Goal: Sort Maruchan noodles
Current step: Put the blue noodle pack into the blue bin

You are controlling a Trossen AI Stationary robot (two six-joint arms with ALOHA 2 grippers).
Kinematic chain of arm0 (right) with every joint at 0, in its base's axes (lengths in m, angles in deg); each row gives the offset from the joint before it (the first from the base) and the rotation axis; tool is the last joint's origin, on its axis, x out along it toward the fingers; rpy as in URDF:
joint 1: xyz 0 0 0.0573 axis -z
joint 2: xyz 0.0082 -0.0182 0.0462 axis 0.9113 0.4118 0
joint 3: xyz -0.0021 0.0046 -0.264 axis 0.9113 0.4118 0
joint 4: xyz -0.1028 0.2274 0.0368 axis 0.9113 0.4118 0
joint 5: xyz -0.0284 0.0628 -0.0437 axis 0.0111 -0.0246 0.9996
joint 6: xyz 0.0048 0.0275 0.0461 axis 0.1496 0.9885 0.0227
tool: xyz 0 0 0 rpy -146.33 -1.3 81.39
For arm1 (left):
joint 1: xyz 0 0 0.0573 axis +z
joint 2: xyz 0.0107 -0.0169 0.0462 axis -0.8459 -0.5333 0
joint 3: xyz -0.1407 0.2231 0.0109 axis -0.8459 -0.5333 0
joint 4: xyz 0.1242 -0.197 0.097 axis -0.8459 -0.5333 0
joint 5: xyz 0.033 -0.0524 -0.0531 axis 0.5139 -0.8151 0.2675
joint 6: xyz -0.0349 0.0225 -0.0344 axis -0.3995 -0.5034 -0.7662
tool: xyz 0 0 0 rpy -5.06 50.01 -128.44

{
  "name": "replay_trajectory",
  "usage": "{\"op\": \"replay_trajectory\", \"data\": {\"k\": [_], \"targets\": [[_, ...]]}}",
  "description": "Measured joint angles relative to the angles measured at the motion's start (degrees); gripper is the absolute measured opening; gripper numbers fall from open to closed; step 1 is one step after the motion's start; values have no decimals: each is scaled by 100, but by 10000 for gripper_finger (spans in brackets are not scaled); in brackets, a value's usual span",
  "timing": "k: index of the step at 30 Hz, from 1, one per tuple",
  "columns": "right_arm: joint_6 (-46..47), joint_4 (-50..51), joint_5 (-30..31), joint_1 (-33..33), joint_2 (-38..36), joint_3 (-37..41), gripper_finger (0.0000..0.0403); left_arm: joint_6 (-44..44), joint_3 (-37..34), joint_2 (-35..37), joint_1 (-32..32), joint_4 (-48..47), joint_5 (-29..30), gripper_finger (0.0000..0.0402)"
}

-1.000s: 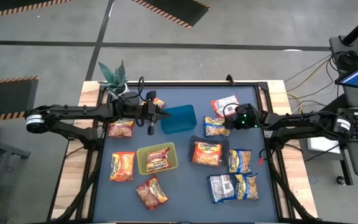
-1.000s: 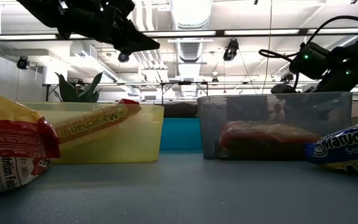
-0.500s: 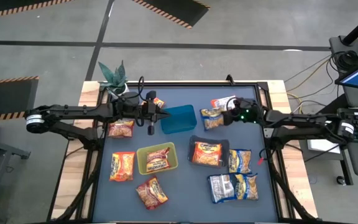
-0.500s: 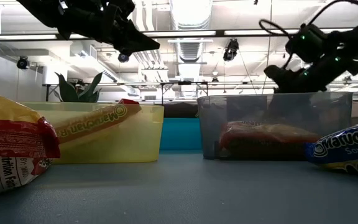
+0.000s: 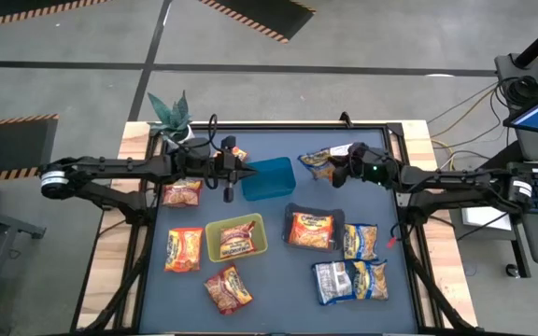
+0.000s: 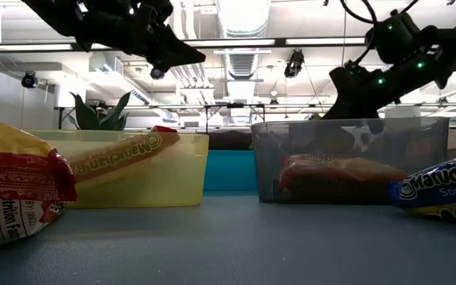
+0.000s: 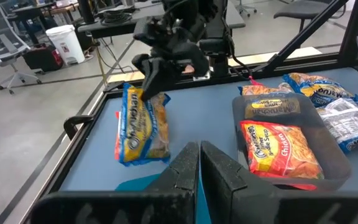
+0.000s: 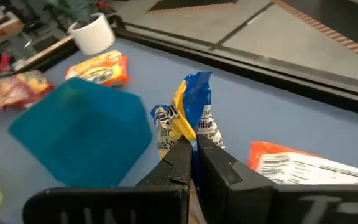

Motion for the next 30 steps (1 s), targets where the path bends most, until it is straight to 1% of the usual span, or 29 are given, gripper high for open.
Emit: {"op": "replay_trajectory", "data": {"k": [2, 6, 10, 12, 16, 21, 24, 27, 30], "targets": [[-131, -74, -7, -117, 21, 0, 8, -41, 0, -125, 0, 142, -2, 0], [-308, -175, -8, -341, 83, 0, 8, -205, 0, -548, 2, 842, -2, 5], [-539, -199, -5, -540, 191, 0, 8, -231, 11, -1039, 24, 1636, -7, 28], [-619, -238, -5, -619, 262, 0, 8, -280, 118, -1288, 74, 1810, -12, 47], [-874, -299, -1, -717, 367, 0, 8, -265, 534, -1838, 118, 1849, -11, 97], [-1148, -304, 0, -738, 437, 0, 8, 36, 1215, -2654, 125, 1854, -31, 165], [-1289, -301, -2, -740, 448, 0, 8, 112, 1543, -3110, 199, 1905, -158, 200], [-1355, -292, -5, -740, 448, 0, 8, -13, 1830, -3504, 313, 2018, -234, 226], [-1472, -288, -5, -740, 448, 0, 8, -101, 2092, -3858, 444, 2036, -296, 242]]}}
